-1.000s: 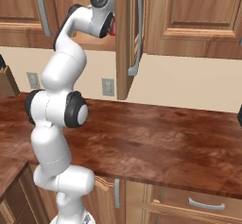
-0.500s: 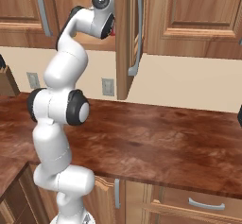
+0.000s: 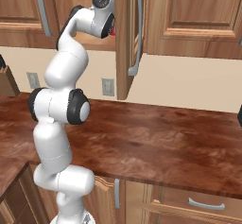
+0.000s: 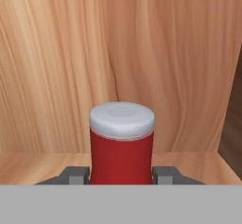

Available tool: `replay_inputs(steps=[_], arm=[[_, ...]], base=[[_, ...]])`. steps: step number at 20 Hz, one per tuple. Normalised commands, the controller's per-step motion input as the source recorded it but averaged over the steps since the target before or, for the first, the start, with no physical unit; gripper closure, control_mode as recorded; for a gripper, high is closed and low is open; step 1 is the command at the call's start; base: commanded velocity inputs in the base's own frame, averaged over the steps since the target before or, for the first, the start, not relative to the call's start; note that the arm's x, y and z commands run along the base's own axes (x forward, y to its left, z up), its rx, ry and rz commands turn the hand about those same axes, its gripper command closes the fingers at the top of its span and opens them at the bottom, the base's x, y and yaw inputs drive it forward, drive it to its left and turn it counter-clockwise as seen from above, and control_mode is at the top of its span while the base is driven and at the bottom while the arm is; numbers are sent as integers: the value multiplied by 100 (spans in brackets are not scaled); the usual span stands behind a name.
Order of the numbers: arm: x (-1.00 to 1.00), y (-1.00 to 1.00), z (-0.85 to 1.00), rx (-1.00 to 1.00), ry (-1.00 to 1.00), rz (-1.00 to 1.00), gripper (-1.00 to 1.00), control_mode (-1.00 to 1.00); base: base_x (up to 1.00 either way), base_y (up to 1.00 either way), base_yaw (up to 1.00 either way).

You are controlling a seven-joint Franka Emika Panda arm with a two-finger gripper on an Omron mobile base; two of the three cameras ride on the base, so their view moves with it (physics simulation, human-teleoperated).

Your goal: The dining table condiment station is running low on ketchup. Refill the condiment station by opening the cabinet and taking the ketchup from the cabinet and placing it on the dining table.

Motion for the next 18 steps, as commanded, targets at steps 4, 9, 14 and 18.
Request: replay_inputs(steps=[4,9,14,18], arm=[[0,0,0,0,0,0,100,-100],[0,0,0,0,0,0,100,-100],[0,0,0,0,0,0,100,-100],[-14,3,0,0,-4,0,100,-100]], base=[[0,0,0],[0,0,0],[0,0,0],[0,0,0]])
